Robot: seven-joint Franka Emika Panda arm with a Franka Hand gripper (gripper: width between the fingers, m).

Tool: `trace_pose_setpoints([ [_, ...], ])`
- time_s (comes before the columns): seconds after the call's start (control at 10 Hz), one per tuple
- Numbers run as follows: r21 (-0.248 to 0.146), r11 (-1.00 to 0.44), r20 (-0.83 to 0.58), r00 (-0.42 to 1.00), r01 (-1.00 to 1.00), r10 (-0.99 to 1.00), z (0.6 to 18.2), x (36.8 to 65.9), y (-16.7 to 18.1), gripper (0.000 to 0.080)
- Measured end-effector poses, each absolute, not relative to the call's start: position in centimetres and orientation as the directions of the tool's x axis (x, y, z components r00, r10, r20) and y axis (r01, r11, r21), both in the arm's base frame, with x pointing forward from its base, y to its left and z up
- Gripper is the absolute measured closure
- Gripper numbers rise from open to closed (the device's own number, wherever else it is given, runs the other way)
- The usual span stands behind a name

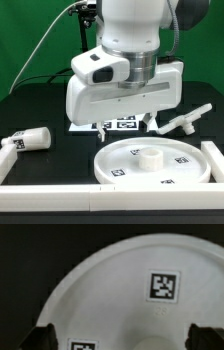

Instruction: Assemble round table

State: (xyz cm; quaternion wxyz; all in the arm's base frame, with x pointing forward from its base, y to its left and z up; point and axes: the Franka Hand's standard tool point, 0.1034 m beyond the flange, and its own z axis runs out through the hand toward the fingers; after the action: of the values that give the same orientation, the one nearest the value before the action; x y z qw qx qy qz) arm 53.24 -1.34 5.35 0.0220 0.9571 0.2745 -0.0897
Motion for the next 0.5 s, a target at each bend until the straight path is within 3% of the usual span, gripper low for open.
trace_pose_setpoints([
  [0.2, -0.031, -0.741, -0.198, 0.722, 0.671, 0.663, 5.6, 52.4, -3.9, 0.0151],
  [0.5, -0.046, -0.684, -0.193, 0.666, 0.728, 0.721, 5.5, 52.3, -4.4, 0.0151],
])
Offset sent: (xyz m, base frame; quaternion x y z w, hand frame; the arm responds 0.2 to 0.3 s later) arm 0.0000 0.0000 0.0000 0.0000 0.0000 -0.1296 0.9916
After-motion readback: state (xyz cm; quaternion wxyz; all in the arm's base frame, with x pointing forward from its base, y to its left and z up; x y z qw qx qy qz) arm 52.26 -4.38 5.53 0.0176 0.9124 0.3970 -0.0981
